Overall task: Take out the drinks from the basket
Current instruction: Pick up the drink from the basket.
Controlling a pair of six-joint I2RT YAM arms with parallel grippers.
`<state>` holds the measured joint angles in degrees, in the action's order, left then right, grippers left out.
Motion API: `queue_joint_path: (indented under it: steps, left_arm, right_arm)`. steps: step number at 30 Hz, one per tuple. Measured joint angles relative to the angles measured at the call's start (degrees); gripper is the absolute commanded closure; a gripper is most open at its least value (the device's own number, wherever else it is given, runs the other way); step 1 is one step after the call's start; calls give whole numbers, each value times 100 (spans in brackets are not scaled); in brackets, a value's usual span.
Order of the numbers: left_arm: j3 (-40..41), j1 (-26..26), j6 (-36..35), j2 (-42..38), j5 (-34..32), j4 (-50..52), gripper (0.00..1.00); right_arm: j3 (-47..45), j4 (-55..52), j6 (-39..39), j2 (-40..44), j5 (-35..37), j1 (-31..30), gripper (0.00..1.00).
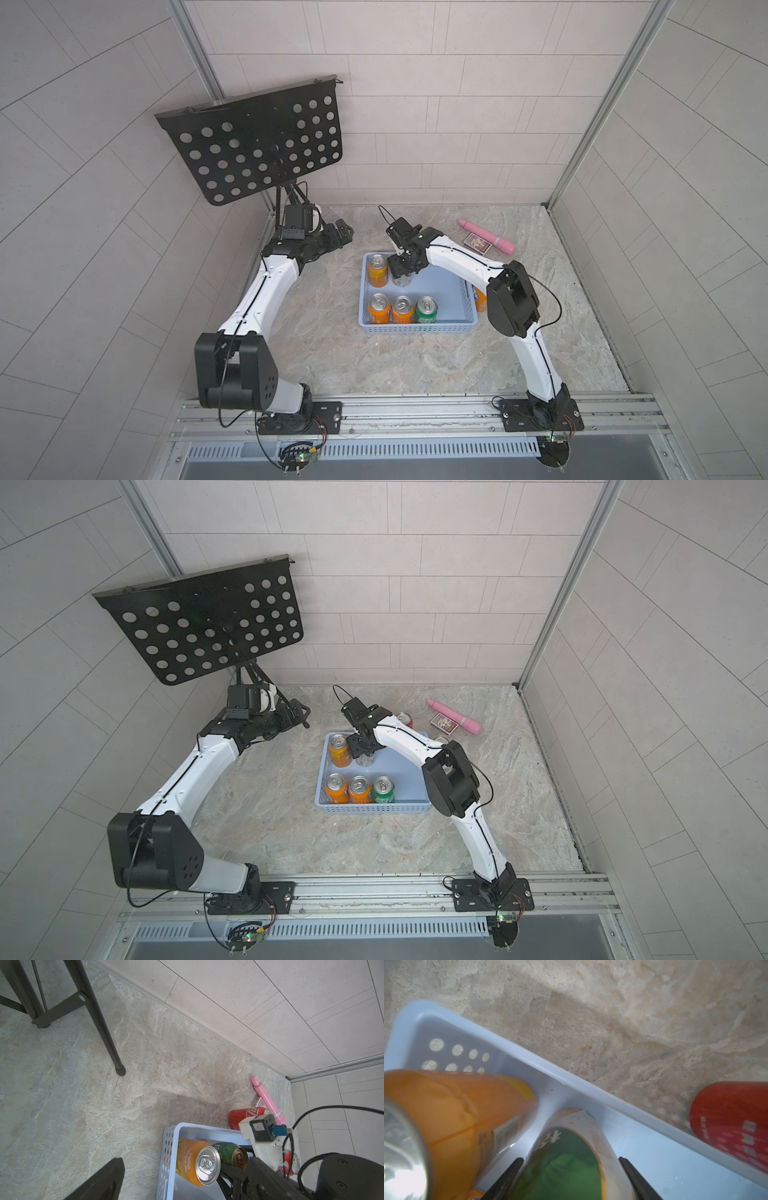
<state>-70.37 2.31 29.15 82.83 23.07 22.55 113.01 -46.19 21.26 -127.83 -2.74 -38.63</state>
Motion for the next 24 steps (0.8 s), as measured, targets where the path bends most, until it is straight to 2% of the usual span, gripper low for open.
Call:
queue_joint_path:
  steps: [4,10,24]
  left_arm:
    - [0,-2,35,11,42,-2,0]
    - [0,-2,144,28,291,-155,0]
    - [0,170,214,179,778,-321,0]
  right_arm:
    - [70,-201,-2,2,74,0,55]
    - [240,-481,-26,101,260,0,55]
    - [1818,-1075,-168,192,365,131,55]
